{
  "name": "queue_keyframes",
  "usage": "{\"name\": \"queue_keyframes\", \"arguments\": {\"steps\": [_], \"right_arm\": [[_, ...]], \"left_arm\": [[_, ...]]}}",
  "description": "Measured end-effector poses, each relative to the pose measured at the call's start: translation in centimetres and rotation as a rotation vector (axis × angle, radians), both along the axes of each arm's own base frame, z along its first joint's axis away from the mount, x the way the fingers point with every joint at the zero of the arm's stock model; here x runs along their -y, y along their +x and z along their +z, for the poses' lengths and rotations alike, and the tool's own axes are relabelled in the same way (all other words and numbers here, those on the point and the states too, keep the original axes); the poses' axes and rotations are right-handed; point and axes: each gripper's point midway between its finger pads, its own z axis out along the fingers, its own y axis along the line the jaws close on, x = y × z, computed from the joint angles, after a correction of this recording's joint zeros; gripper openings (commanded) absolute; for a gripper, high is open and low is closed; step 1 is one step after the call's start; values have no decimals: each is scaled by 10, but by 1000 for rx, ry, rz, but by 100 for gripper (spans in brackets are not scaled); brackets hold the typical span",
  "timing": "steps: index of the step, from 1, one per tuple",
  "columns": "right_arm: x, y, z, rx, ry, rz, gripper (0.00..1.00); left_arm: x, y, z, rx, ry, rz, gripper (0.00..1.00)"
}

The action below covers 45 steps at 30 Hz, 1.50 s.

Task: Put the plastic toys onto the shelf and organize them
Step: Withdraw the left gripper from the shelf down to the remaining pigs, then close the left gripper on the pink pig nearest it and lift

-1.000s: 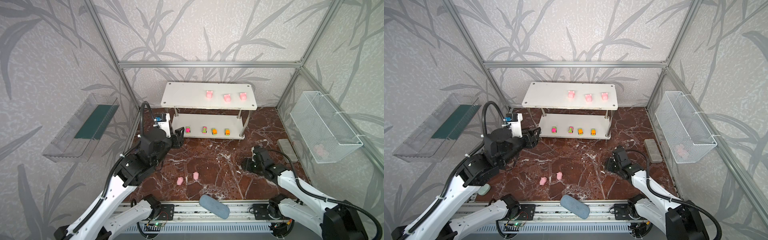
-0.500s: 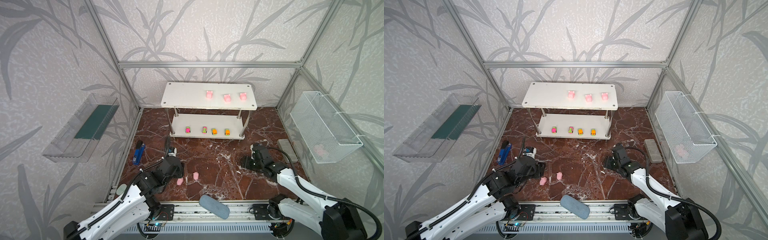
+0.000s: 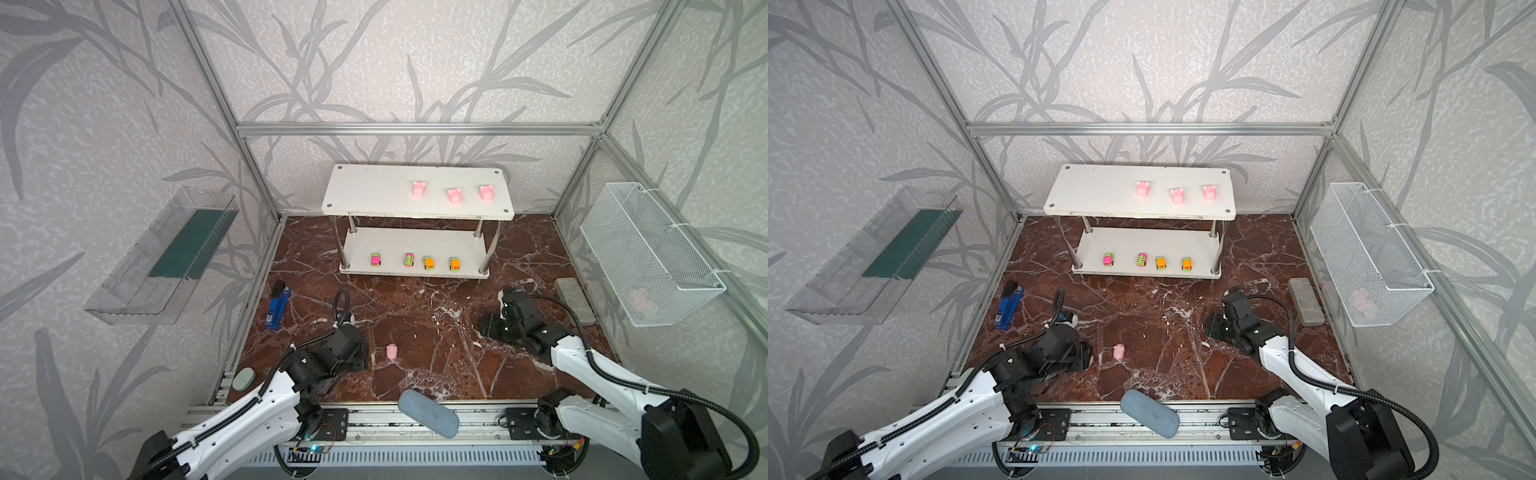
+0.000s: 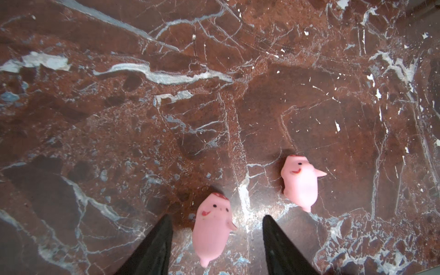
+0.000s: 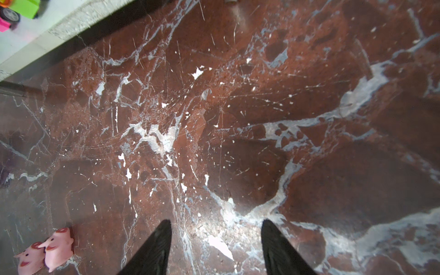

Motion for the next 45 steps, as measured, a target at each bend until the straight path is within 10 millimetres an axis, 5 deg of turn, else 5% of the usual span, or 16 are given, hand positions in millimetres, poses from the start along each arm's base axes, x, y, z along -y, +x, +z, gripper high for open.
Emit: {"name": "queue_keyframes", "arguments": {"steps": [18, 35, 45], "right_arm": [[-2, 0, -13, -24, 0, 5, 61], [-3, 0, -22, -48, 1, 2, 61], [-3, -1, -25, -58, 1, -3, 61]], "left_arm": [[1, -19, -40, -119, 11, 0, 55], [7, -15, -44, -112, 20, -10, 31], [8, -16, -44, -113, 24, -15, 28]]}}
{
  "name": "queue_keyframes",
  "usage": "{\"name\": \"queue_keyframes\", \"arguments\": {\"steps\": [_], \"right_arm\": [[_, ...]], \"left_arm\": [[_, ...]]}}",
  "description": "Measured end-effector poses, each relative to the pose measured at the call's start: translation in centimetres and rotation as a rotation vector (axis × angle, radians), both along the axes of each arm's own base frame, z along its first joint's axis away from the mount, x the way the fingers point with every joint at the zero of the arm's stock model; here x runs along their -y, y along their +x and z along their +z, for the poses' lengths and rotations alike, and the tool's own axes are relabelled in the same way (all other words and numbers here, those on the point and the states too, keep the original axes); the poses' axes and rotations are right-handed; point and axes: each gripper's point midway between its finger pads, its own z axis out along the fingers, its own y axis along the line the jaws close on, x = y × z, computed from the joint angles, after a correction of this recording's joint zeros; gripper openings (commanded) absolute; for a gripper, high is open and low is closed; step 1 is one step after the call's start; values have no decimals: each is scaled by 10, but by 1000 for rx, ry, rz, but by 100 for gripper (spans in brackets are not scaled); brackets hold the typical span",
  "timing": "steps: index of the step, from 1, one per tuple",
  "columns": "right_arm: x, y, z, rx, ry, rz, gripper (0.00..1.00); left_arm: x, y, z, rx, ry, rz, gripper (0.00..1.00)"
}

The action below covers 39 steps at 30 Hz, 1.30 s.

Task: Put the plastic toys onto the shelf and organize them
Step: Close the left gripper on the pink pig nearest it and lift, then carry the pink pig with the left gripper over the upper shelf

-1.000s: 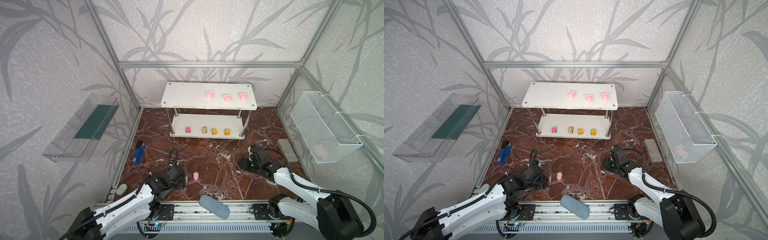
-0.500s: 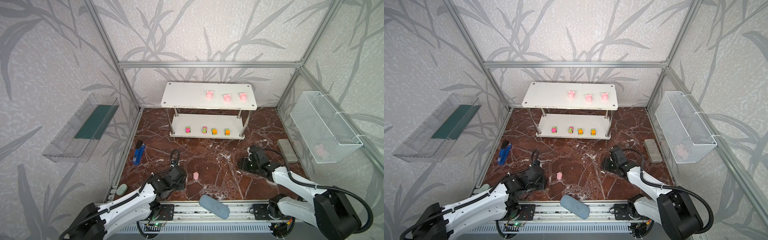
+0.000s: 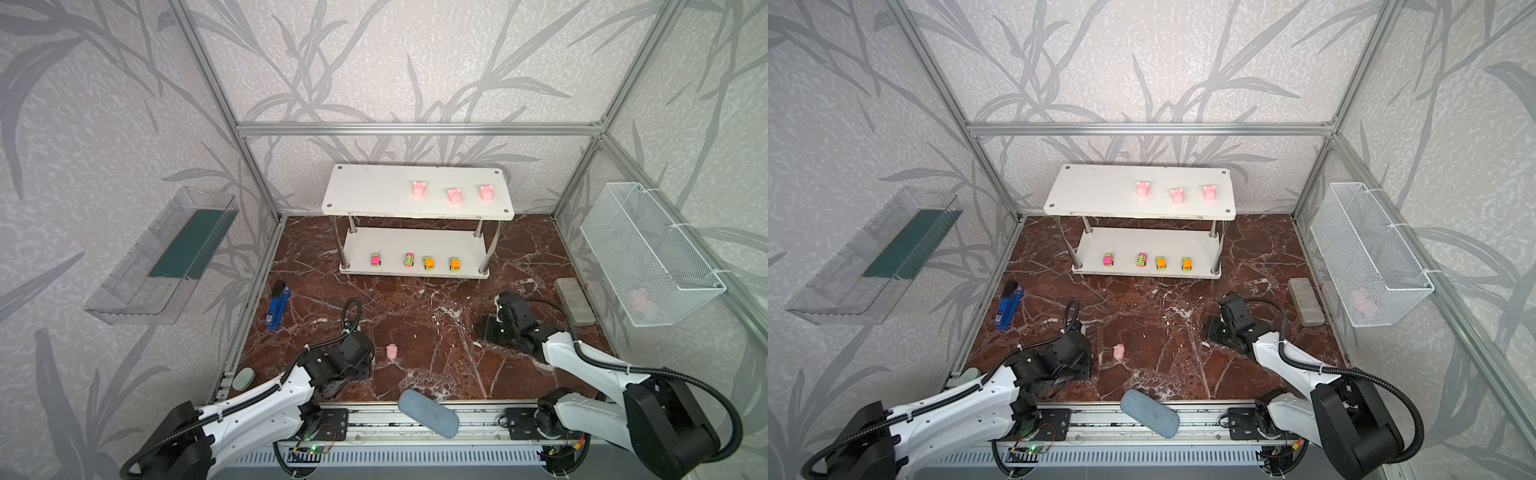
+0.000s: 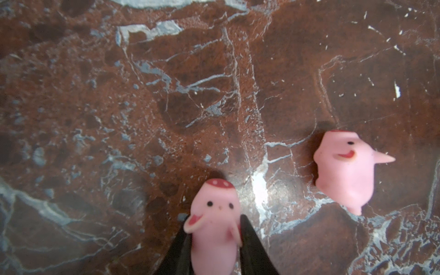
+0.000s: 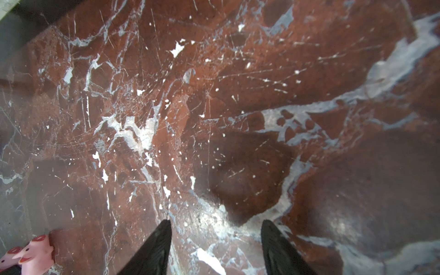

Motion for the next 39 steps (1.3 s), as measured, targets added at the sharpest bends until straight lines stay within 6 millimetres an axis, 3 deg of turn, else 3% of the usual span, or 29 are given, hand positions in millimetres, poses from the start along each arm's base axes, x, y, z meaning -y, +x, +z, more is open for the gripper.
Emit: {"name": "queue_keyframes", "arguments": {"steps": [4, 8, 11, 20, 24, 28, 33, 39], "right_arm": [[0, 1, 0, 2, 1, -1, 60], [-1, 2, 1, 8, 5, -1, 61], [-1, 2, 1, 10, 5, -1, 60], [-2, 2, 0, 6, 11, 3, 60], [-4, 3, 0, 8, 15, 5, 60], [-5, 5, 1, 14, 22, 8, 60], [-6, 5, 1, 16, 24, 11, 60], [-6, 5, 1, 16, 26, 14, 60]], "left_arm": [[2, 0, 6, -7, 0, -3, 26], [10, 8, 33, 15, -18, -5, 24], [21, 21, 72, 67, -47, -8, 24], [47, 64, 227, 304, -83, -79, 24], [58, 84, 284, 394, -56, -117, 23], [63, 107, 323, 463, -18, -132, 23], [60, 151, 367, 540, 20, -95, 23], [62, 199, 404, 604, 32, -64, 23]]}}
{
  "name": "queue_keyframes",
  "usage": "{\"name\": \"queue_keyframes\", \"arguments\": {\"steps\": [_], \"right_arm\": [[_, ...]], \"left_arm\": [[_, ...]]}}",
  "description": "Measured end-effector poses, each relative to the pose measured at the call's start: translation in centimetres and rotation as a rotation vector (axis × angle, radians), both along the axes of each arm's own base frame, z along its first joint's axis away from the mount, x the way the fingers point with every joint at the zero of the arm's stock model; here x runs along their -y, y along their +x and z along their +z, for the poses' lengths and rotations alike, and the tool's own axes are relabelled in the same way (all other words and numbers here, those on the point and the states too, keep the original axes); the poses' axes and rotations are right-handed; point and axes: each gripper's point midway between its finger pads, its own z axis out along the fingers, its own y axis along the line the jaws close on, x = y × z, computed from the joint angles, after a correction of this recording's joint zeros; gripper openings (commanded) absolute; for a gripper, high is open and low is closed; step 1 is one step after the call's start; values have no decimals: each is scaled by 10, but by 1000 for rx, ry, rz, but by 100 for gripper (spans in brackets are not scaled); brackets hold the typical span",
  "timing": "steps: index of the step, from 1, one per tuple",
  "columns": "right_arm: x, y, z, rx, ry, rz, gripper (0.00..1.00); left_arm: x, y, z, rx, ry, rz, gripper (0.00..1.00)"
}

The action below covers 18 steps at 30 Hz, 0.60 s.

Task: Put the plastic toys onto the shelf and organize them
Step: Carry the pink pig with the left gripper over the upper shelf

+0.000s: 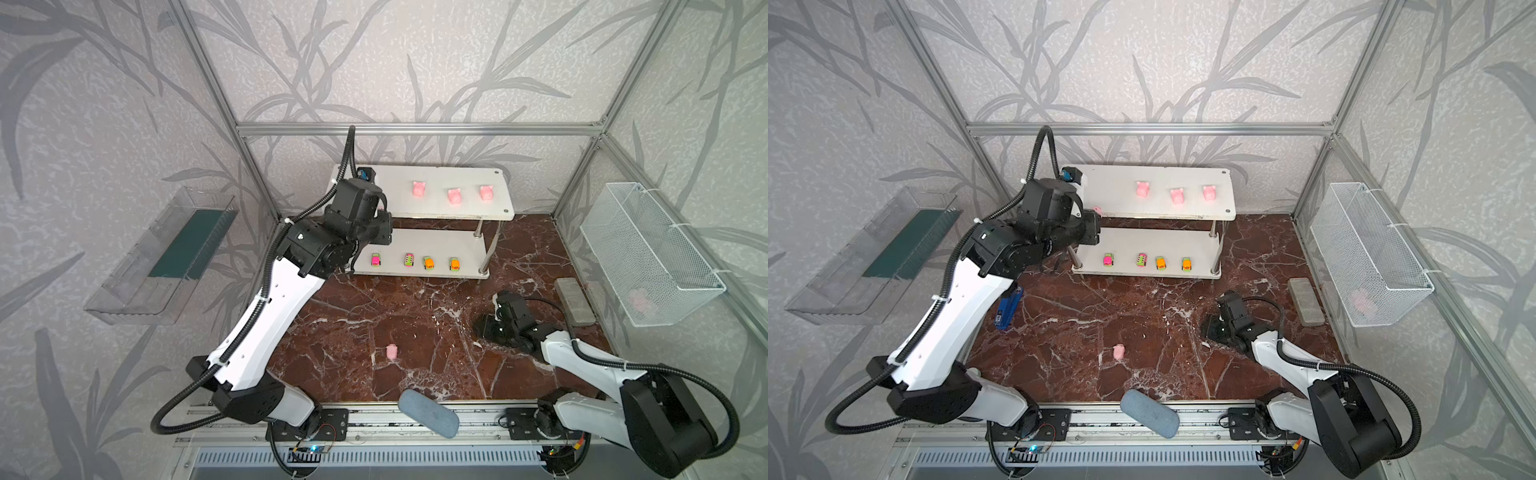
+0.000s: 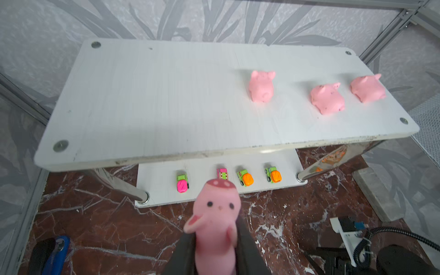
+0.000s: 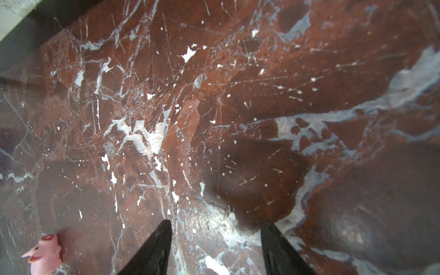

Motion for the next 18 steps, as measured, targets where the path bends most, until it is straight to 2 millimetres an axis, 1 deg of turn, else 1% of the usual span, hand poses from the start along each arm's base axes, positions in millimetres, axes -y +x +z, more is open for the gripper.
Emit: {"name": "queue_keyframes", "arguments": {"steps": [3, 8, 11, 18], "right_arm": [[0, 0, 0, 0, 2, 1, 60], [-1, 0, 0, 1, 3, 2, 60], [-1, 1, 1, 4, 5, 2, 61], [-1, 1, 1, 7, 6, 2, 60]], "left_arm": [[7, 21, 10, 18, 4, 0, 23], [17, 52, 15, 32, 12, 6, 23], [22, 69, 13, 34, 18, 13, 24], [25, 99, -5, 9, 26, 30, 24]]}}
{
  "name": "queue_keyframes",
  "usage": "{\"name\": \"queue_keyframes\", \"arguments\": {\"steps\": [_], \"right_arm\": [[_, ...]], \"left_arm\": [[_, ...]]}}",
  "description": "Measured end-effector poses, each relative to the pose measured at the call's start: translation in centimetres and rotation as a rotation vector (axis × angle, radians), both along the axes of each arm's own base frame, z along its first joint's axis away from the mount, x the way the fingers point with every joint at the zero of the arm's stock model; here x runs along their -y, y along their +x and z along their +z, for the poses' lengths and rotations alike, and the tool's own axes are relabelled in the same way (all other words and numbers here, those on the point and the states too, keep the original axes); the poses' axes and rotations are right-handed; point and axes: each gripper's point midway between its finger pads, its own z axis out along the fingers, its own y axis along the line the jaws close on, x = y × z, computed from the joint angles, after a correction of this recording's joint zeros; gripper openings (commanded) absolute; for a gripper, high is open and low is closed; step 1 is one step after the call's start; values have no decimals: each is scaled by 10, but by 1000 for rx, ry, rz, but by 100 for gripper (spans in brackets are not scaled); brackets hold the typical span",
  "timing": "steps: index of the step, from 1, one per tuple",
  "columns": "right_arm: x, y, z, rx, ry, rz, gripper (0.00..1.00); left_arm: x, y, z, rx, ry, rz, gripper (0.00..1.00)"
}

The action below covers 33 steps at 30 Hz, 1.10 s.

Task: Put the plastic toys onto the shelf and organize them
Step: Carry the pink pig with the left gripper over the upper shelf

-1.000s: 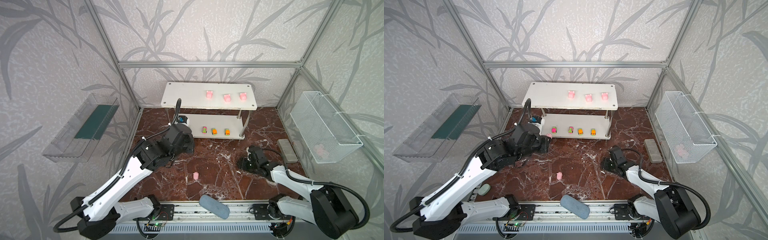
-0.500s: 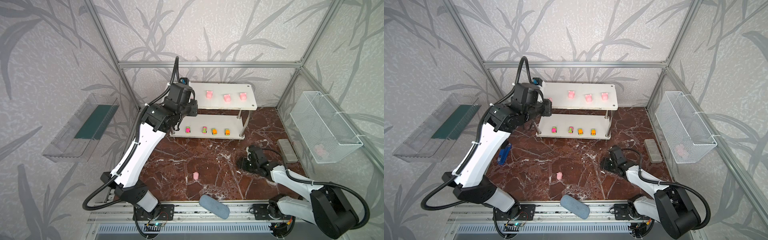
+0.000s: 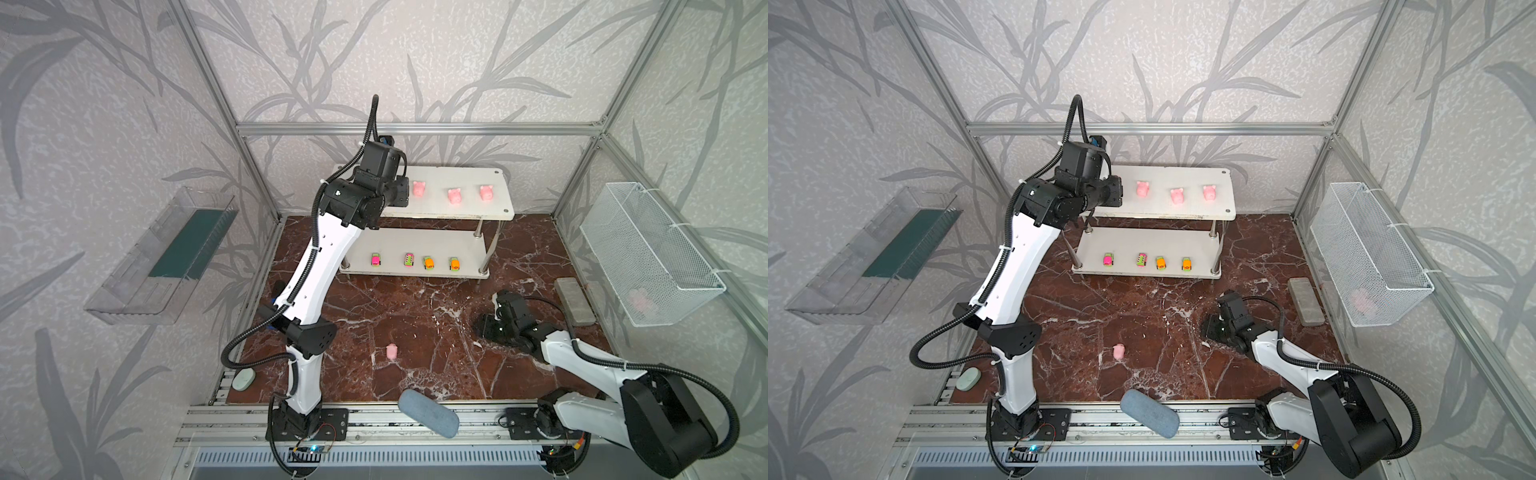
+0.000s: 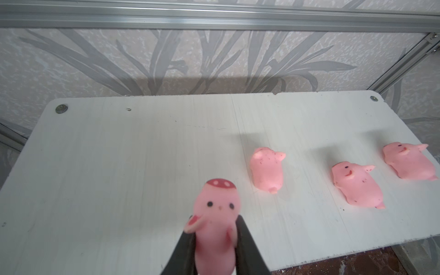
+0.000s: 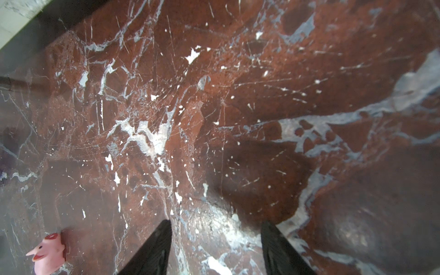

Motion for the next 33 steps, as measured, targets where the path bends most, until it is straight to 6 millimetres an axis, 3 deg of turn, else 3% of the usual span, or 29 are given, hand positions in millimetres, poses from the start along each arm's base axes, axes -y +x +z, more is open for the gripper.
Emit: {"name": "queue_keyframes", "arguments": {"steps": [5, 19, 33], "right_arm": [[0, 0, 0, 0, 0, 0, 60], [0, 0, 0, -1, -1, -1, 60], [0, 0, -5, -15, -6, -1, 60]], "left_arm": [[-3, 13, -14, -26, 5, 11, 24], [-25, 28, -12, -14, -20, 52, 24], [-25, 46, -38, -65, -20, 49, 24]]}}
